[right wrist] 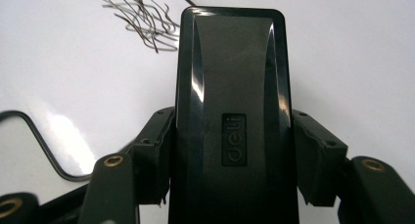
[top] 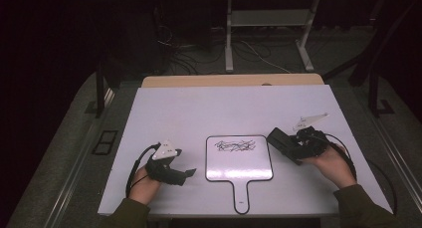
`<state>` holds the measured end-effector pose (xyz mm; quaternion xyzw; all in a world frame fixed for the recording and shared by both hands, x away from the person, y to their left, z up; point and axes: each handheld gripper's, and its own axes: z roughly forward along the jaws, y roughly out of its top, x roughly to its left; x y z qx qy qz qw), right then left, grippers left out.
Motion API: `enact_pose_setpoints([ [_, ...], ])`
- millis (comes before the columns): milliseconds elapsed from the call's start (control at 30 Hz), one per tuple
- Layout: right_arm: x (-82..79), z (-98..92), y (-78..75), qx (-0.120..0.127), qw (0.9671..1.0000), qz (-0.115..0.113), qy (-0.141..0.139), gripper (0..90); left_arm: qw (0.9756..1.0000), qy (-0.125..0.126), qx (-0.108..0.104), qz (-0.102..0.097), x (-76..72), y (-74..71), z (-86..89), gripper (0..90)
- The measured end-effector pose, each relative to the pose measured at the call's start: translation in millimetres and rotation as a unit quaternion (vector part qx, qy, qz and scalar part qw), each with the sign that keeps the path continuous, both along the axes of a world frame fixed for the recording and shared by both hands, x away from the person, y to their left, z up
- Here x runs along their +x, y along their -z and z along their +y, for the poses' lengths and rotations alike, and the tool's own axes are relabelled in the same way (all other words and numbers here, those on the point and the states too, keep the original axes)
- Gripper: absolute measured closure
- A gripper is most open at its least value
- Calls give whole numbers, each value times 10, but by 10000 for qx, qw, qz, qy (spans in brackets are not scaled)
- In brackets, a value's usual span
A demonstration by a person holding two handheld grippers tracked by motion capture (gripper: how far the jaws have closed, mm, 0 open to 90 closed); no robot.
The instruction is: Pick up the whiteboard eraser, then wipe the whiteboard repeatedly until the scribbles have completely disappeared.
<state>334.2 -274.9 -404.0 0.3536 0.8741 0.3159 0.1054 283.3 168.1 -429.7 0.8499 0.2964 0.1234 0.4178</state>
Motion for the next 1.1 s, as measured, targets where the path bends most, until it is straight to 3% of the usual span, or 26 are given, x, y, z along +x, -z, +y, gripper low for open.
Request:
enact_pose_setpoints([
  [433,56,140,-75,99,9998,-34,-144,388,10000,12,-26,13,-8,-4,-5,141],
  [833,165,442,-85,39,9993,5,-377,388,10000,49,-29,-5,-8,-7,-7,141],
  [1100,334,683,-26,52,9987,51,-512,388,10000,48,-33,5,-2,-4,-8,141],
])
